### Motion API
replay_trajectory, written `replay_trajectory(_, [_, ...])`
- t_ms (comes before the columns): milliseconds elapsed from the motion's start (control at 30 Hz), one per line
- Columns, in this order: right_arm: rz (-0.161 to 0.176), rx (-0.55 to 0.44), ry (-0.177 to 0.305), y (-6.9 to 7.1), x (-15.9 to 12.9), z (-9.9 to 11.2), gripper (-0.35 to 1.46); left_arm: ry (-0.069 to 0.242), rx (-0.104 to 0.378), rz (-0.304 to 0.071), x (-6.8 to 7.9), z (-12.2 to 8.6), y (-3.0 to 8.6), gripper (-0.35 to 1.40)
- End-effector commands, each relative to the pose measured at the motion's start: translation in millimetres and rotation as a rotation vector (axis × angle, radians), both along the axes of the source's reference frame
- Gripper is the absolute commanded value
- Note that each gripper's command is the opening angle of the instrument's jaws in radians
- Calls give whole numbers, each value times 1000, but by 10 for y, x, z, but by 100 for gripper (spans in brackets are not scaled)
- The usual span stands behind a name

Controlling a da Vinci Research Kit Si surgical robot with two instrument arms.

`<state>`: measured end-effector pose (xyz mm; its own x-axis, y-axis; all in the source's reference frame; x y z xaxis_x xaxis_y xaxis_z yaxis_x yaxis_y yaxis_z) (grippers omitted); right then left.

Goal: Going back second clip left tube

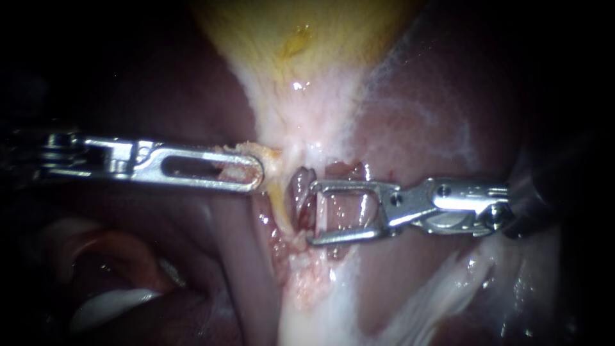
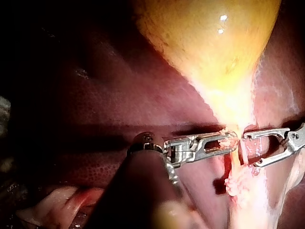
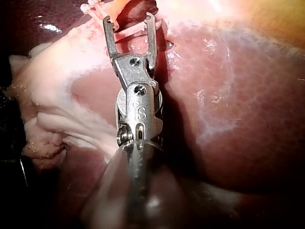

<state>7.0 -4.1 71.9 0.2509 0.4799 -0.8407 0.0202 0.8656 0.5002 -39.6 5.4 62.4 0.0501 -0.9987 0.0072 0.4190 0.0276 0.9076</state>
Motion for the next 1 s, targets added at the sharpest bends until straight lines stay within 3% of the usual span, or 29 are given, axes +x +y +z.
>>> replay_trajectory(33, [-1, 1, 1, 1, -1, -1, 50, 0, 0, 0, 0, 0, 0, -35])
replay_trajectory(200, [-13, -17, 10, 8, -17, -12, 50, 0, 0, 0, 1, -1, 0, -35])
replay_trajectory(400, [-22, -54, 18, 28, -52, -41, 50, -1, 0, 1, 2, -1, 0, -35])
replay_trajectory(600, [-10, -76, 6, 41, -81, -62, 50, 0, 0, 0, 1, -1, 0, -35])
replay_trajectory(833, [-16, -71, 11, 40, -87, -66, 50, 0, 0, -1, -2, 1, 2, -35])
replay_trajectory(1000, [-20, -76, 14, 39, -87, -66, 50, 3, -2, -5, -14, 14, 8, -35])
